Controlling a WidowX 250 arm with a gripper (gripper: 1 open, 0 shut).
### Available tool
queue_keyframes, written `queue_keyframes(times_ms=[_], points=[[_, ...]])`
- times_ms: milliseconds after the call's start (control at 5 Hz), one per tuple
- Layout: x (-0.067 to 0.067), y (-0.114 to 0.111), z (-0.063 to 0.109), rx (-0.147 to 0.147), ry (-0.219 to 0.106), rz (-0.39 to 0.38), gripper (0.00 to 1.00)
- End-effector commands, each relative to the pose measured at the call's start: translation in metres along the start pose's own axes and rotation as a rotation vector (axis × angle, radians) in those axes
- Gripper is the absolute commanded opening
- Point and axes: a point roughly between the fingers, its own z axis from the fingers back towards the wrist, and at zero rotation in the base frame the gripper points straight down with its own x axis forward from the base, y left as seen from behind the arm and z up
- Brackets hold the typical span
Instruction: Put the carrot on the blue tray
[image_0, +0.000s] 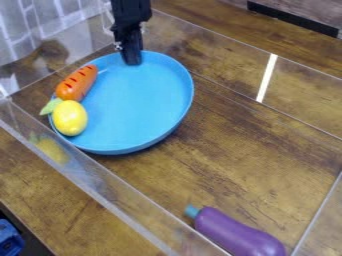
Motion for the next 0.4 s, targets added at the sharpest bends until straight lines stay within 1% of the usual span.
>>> queue_keyframes(times_ms=[0,200], points=[[0.0030,-0.0039,0.0319,0.086,-0.018,-0.053,0.00],[-0.0034,0.0044,0.0295,0.069,-0.022,-0.091,0.00]])
